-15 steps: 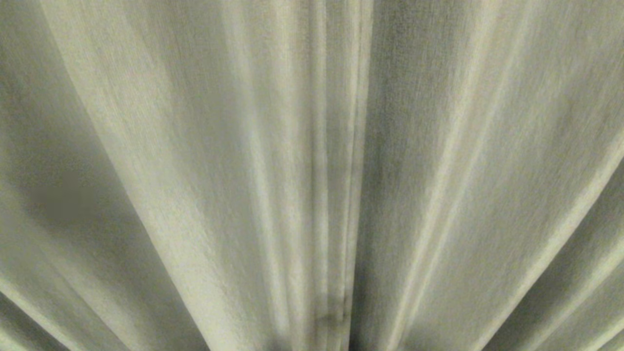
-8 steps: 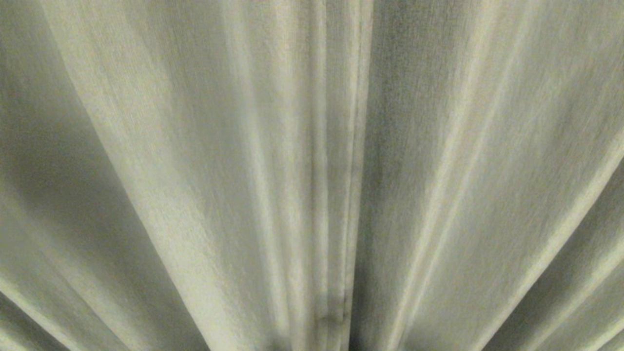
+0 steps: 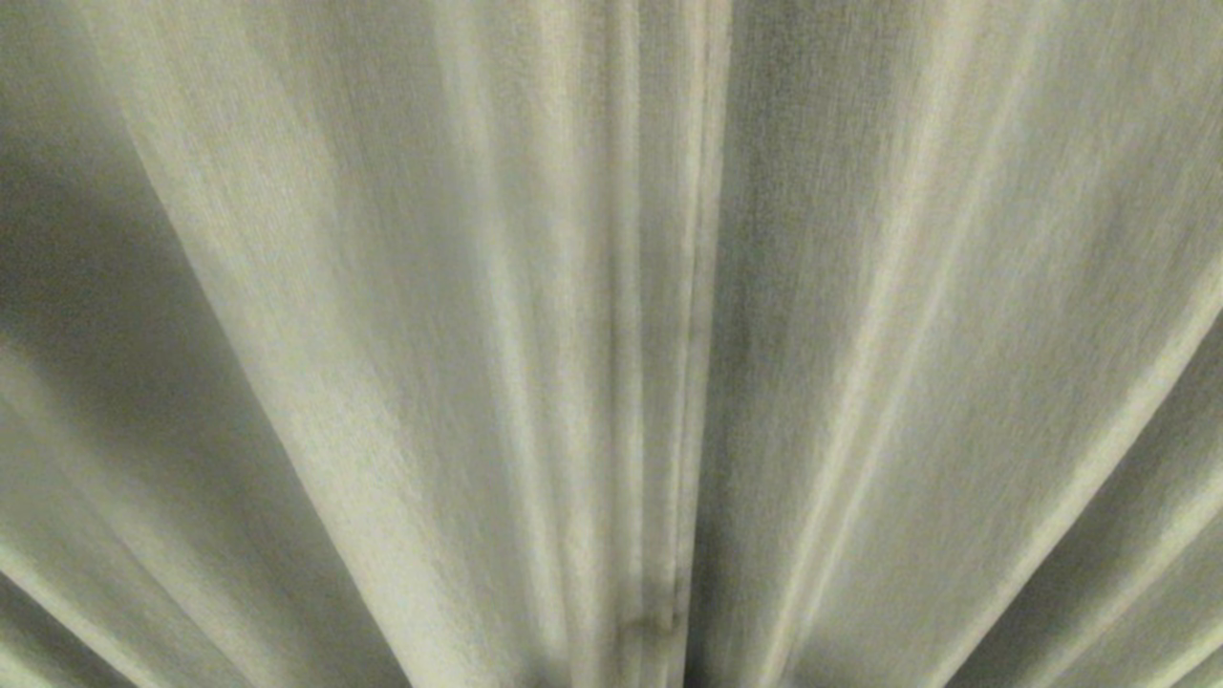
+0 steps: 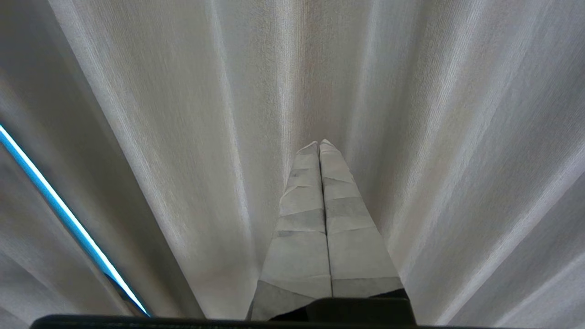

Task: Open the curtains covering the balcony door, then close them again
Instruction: Pull the outer curtains open on both sides

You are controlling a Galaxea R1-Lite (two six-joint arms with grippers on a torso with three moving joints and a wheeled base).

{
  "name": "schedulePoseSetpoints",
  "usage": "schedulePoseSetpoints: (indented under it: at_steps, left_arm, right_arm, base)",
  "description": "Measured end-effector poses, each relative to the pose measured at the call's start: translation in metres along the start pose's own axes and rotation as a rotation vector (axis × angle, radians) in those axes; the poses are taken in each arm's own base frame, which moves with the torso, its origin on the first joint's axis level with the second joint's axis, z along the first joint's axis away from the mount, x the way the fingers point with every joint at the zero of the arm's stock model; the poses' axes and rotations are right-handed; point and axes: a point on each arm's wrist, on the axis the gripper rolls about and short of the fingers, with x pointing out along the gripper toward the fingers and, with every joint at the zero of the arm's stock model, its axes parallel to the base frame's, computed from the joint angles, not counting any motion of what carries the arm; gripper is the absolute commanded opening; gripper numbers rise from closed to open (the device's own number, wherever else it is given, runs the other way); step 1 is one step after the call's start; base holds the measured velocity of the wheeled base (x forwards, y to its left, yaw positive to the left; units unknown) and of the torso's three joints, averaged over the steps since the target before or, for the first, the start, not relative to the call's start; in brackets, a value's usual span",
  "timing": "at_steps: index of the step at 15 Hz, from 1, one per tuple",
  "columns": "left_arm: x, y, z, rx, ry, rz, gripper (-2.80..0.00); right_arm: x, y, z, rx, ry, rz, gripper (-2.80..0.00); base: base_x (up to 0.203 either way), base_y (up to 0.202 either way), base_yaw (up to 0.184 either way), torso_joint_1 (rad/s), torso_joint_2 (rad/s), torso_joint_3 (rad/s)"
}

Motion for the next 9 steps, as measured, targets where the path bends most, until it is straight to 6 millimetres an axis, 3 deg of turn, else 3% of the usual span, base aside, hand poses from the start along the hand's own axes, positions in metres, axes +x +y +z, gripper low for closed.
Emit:
schedulePoseSetpoints:
  at_steps: [5,9]
  left_arm:
    - [0.055,-0.002,-0.003,0.008,-0.029,-0.008,0.00]
    - [0.082,0.001,-0.009,0.013,-0.033,0.000,0.00]
  right_arm:
    - [0.000,0.000,0.000,0.000,0.000,0.000,-2.80]
    - [0.000,0.000,0.000,0.000,0.000,0.000,-2.80]
  base:
    - [0.000,0.000,0.000,0.000,0.00,0.000]
    - [0.000,0.000,0.000,0.000,0.00,0.000]
